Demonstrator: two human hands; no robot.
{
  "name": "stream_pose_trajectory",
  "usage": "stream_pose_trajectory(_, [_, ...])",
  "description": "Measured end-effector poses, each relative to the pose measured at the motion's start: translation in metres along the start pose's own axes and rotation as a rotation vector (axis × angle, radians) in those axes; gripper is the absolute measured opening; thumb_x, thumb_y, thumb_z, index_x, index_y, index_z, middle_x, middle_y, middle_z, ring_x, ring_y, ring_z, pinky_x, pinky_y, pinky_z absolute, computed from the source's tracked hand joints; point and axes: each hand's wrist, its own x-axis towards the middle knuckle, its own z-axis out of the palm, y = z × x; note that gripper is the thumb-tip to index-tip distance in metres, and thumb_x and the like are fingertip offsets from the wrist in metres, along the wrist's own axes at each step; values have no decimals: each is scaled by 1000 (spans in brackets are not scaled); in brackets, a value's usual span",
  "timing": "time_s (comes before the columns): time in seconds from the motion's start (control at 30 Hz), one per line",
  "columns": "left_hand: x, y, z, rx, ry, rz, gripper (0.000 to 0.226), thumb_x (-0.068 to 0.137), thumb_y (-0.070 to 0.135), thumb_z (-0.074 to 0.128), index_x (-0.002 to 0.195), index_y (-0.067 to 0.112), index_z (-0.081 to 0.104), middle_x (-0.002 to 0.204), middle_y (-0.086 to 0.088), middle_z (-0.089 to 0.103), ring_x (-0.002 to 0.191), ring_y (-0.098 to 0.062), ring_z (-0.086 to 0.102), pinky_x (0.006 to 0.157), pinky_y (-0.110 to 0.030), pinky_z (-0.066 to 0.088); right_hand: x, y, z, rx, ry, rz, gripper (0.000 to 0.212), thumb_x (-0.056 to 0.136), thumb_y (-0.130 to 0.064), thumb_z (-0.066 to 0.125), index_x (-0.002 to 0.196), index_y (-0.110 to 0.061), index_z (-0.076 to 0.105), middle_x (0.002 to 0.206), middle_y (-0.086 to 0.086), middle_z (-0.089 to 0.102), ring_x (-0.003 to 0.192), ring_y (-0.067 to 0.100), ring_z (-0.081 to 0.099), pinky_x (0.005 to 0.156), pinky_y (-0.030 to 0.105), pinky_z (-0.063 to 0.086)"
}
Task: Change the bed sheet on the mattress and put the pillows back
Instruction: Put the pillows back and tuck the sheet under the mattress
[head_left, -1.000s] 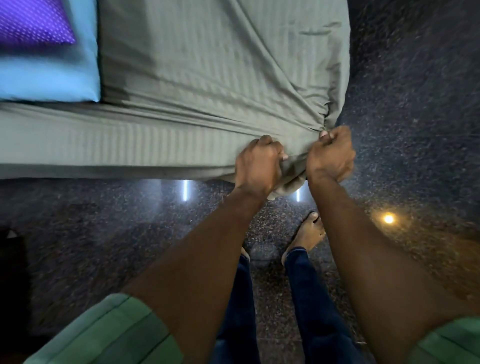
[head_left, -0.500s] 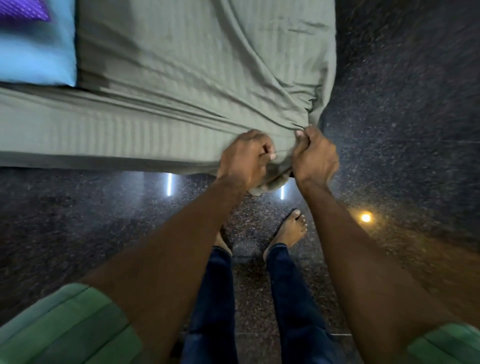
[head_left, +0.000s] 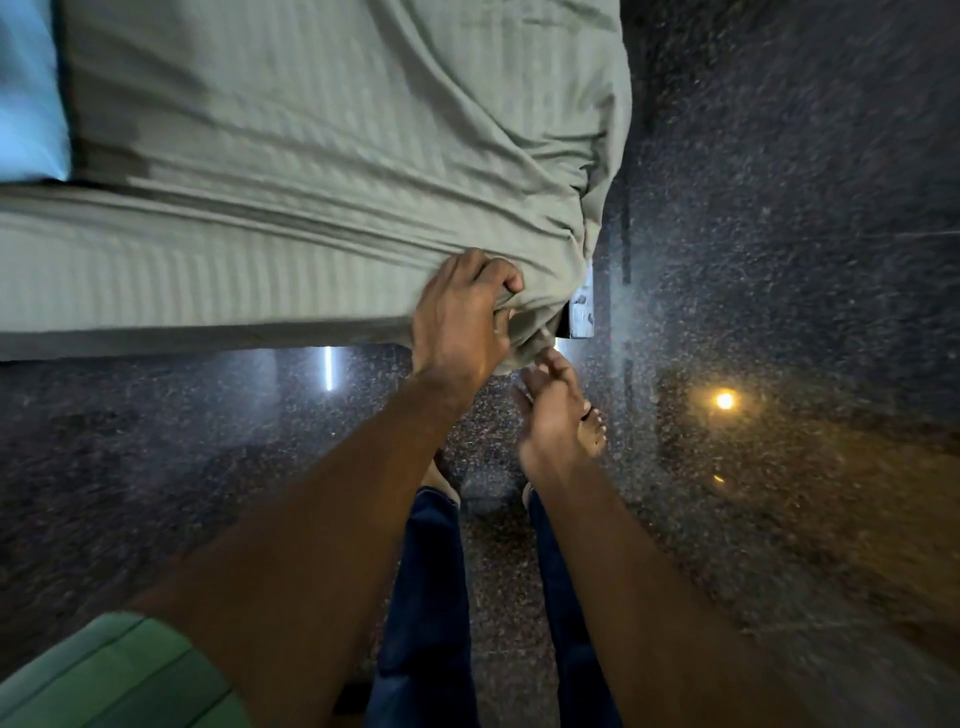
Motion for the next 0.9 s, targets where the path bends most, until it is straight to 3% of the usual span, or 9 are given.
stream_pose_trajectory(0.13, [-48, 5, 14, -202, 198, -118, 33, 83, 7, 69, 114, 17, 65, 115, 0, 59, 110, -20, 56, 97, -37, 48, 23, -14, 31, 299, -121, 284, 31, 108, -23, 39, 116, -13, 67, 105, 8, 76, 95, 23, 70, 87, 36, 59])
stream_pose_trajectory(0.27, [-83, -8, 43, -724, 388, -764, 25, 93, 5, 63, 117, 11, 64, 111, -1, 62, 93, -8, 62, 78, -23, 49, 29, -19, 59, 453, -112, 337, 37, 107, -23, 32, 112, -10, 67, 97, 13, 73, 92, 27, 66, 78, 34, 55])
stream_pose_trajectory(0.4, [-62, -42, 60, -1423, 144, -1290, 34, 107, 16, 39, 133, 11, 60, 123, -7, 69, 108, -18, 67, 82, -29, 50, 45, -12, 72, 473, -140, 308, 32, 106, -24, 32, 97, -16, 61, 97, 13, 64, 89, 27, 61, 79, 37, 50])
stream_pose_trajectory(0.5, [-38, -64, 66, -1594, -6, -1303, 46, 110, 28, 26, 143, 13, 54, 136, -7, 64, 127, -22, 60, 98, -32, 48, 68, 7, 76, 454, -146, 331, 33, 102, -29, 39, 114, -12, 64, 121, 20, 66, 108, 34, 63, 91, 42, 50])
stream_pose_trajectory(0.63, [-23, -84, 77, -1466, -184, -1227, 53, 110, 39, 22, 146, 15, 52, 145, -5, 59, 137, -20, 52, 99, -34, 45, 92, 57, 51, 187, 81, 191, 30, 101, -8, 52, 127, 2, 62, 99, 10, 68, 77, 20, 67, 62, 26, 52])
stream_pose_trajectory(0.7, [-24, -90, 84, -1403, -272, -1172, 50, 110, 37, 22, 147, 17, 50, 148, -2, 56, 140, -18, 49, 103, -35, 42, 104, 78, 35, -21, 205, 53, 54, 89, 3, 67, 140, -7, 53, 119, 14, 66, 94, 24, 69, 72, 29, 59])
stream_pose_trajectory(0.77, [-25, -95, 93, -1386, -319, -1129, 40, 110, 27, 31, 142, 19, 53, 149, 0, 56, 141, -17, 47, 104, -36, 40, 117, 86, 34, -49, 143, -23, 92, 78, 9, 78, 151, -28, 38, 149, 9, 48, 118, 23, 61, 85, 33, 59])
stream_pose_trajectory(0.83, [-25, -97, 100, -1378, -338, -1095, 27, 108, 20, 40, 126, 25, 59, 143, 4, 59, 140, -15, 47, 103, -37, 38, 130, 83, 41, -36, -9, -50, 99, 75, 6, 82, 155, -26, 32, 145, 9, 52, 120, 23, 61, 83, 31, 60])
stream_pose_trajectory(0.9, [-25, -100, 107, -1411, -334, -1073, 26, 107, 19, 41, 121, 26, 60, 140, 6, 61, 139, -14, 48, 103, -37, 38, 134, 81, 50, -38, -31, -14, 76, 72, 1, 86, 141, -3, 52, 119, 13, 67, 102, 26, 65, 70, 29, 59])
